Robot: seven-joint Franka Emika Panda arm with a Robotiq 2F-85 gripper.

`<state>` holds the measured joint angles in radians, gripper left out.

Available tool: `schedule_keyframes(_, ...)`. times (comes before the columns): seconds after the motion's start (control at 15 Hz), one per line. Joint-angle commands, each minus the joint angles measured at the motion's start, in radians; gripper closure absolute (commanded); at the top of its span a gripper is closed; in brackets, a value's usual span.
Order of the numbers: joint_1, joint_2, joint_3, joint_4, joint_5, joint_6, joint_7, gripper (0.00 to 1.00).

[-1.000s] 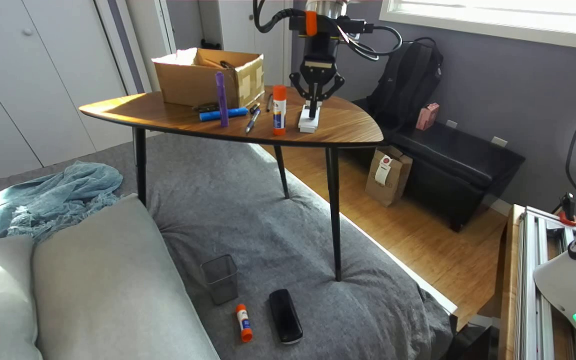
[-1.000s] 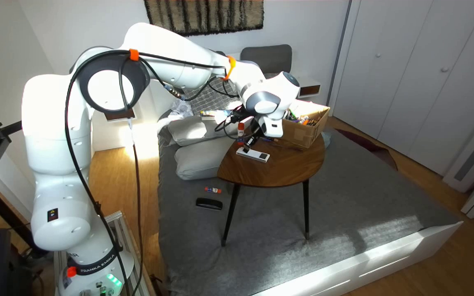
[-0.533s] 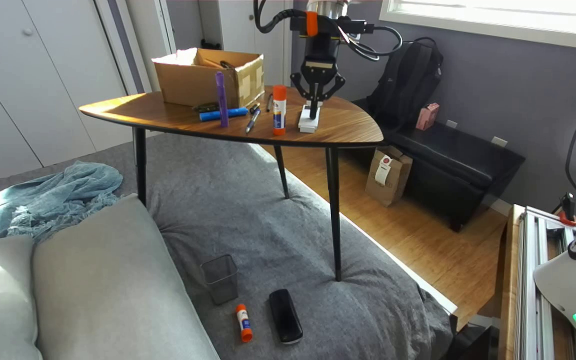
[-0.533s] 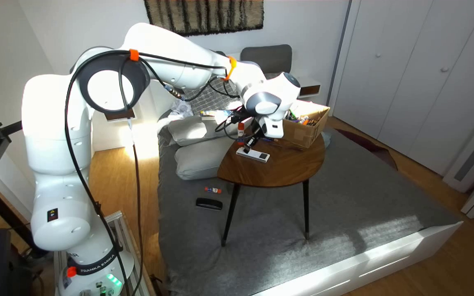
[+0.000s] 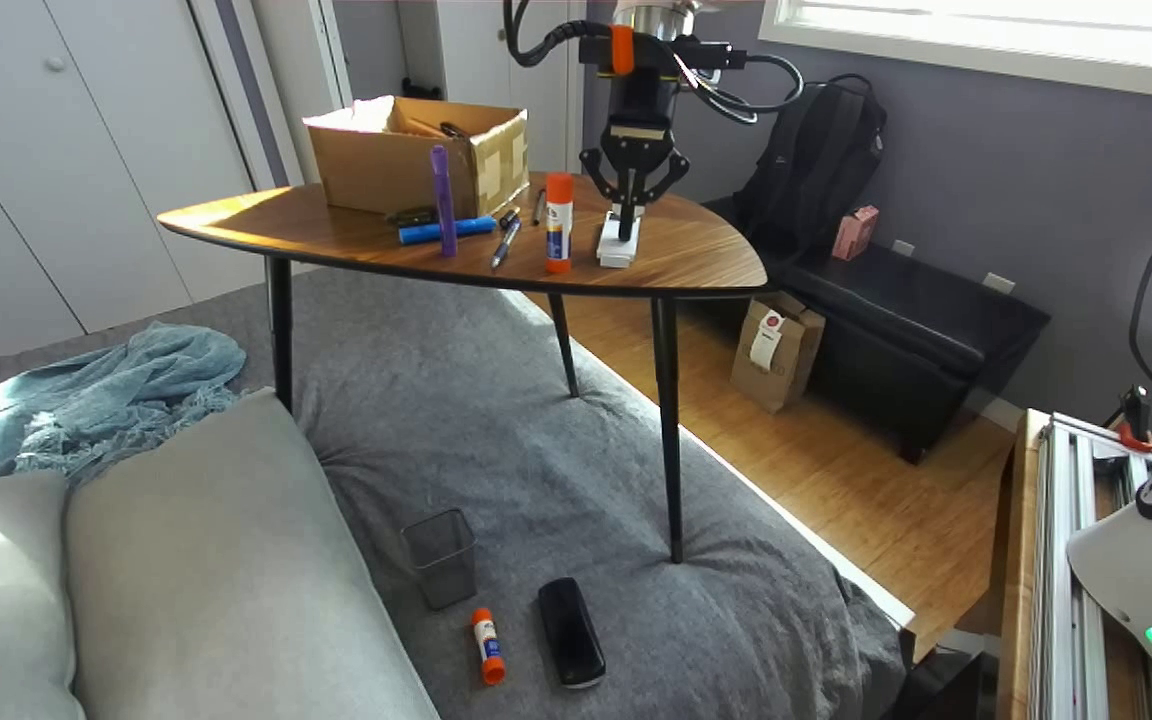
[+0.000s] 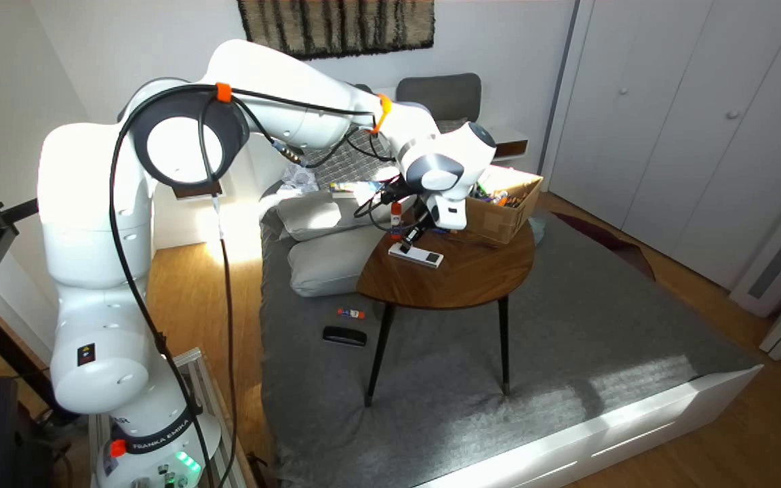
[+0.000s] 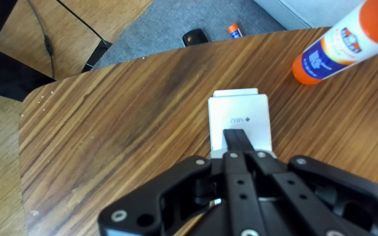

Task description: Push a button on the white remote control five times

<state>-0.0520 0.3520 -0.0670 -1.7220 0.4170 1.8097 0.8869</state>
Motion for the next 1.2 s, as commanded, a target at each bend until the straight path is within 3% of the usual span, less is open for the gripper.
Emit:
schedule_keyframes(0.0, -0.001, 0.029, -0.002, 0.0, 0.019, 0.007, 0.003, 1.0)
schedule_keyframes(0.33, -0.012, -0.044, -0.012, -0.031, 0.026, 0.018, 0.001, 1.0)
schedule_keyframes(1.13, -0.018, -0.064, -0.014, -0.029, 0.046, 0.01, 0.0, 1.0)
